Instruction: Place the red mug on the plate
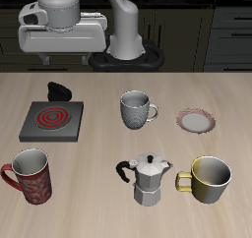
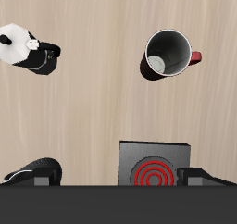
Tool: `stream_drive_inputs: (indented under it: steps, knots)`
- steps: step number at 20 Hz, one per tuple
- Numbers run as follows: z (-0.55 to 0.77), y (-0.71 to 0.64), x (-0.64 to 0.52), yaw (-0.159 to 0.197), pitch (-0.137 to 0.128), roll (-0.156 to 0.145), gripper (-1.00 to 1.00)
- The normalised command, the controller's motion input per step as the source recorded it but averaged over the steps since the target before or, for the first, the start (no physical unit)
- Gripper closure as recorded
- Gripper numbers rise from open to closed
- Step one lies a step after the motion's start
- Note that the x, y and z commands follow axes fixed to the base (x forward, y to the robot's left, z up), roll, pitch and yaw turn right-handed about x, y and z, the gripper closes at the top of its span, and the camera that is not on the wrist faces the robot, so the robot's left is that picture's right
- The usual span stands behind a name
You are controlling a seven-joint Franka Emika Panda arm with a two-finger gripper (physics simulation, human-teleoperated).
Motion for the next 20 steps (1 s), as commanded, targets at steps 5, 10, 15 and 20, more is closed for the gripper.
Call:
stream_drive_inputs:
  steps: [5, 10, 15, 20]
  knots:
    - [0.04, -0.03, 0.36, 0.096, -0.023, -0.013, -1.0]
    - [0.01, -0.06, 0.24, 0.05, -0.018, -0.006, -1.0]
    - [0.06, -0.25, 0.27, -0.011, -0.024, -0.044, -1.0]
    - [0.05, -0.31, 0.2, -0.003, -0.026, -0.042, -1.0]
